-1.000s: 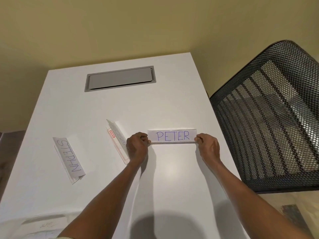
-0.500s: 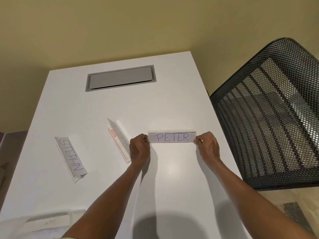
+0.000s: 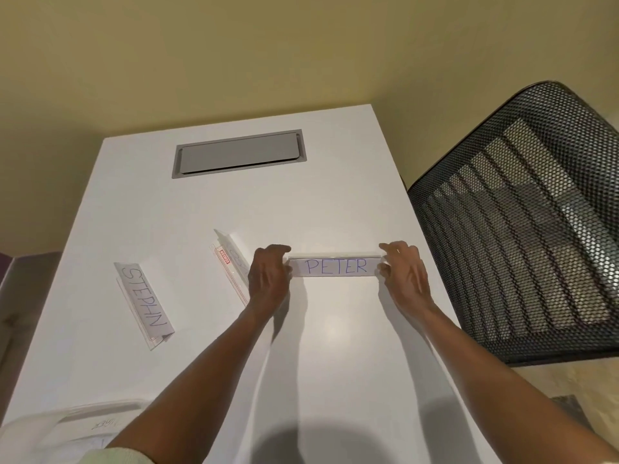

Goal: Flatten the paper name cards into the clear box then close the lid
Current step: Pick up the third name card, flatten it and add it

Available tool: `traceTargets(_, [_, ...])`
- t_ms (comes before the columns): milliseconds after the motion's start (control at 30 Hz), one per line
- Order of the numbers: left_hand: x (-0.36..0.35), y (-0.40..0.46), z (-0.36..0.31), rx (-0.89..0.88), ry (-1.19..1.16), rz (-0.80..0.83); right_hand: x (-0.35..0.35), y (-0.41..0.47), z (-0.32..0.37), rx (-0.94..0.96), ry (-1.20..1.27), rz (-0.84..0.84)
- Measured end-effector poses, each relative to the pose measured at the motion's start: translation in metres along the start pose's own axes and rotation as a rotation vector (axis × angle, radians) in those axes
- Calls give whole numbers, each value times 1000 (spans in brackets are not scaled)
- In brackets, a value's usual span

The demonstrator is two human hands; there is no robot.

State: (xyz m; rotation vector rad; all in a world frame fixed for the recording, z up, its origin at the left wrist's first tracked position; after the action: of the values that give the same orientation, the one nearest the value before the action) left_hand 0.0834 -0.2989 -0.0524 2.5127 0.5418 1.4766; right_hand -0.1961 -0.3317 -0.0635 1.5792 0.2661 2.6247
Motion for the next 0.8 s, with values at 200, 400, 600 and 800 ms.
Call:
traceTargets(200, [-15,19,-6,-178,252,327,-7,7,9,239,-61,27])
traceTargets(400, [-27,24,-8,-245,315,380,-16,9,11,346,-137,45])
traceTargets(600, [-37,26,-3,-268,344,368,-24,12,6,313,-134,72])
traceTargets(800, [-36,28,-4,-223,319,408,-24,13,2,272,-78,46])
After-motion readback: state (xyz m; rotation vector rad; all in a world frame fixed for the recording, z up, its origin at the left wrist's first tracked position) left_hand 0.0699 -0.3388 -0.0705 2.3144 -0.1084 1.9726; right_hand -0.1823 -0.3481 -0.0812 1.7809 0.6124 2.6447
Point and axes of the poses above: each hand's wrist, its own y-axis towards the middle knuckle, its own x-axis out of the back of the hand, z = x × y, the point moved 5 cm from there along y, towards the middle knuckle, and after that the axes turned 8 degrees about -z, right-handed, at the moved point
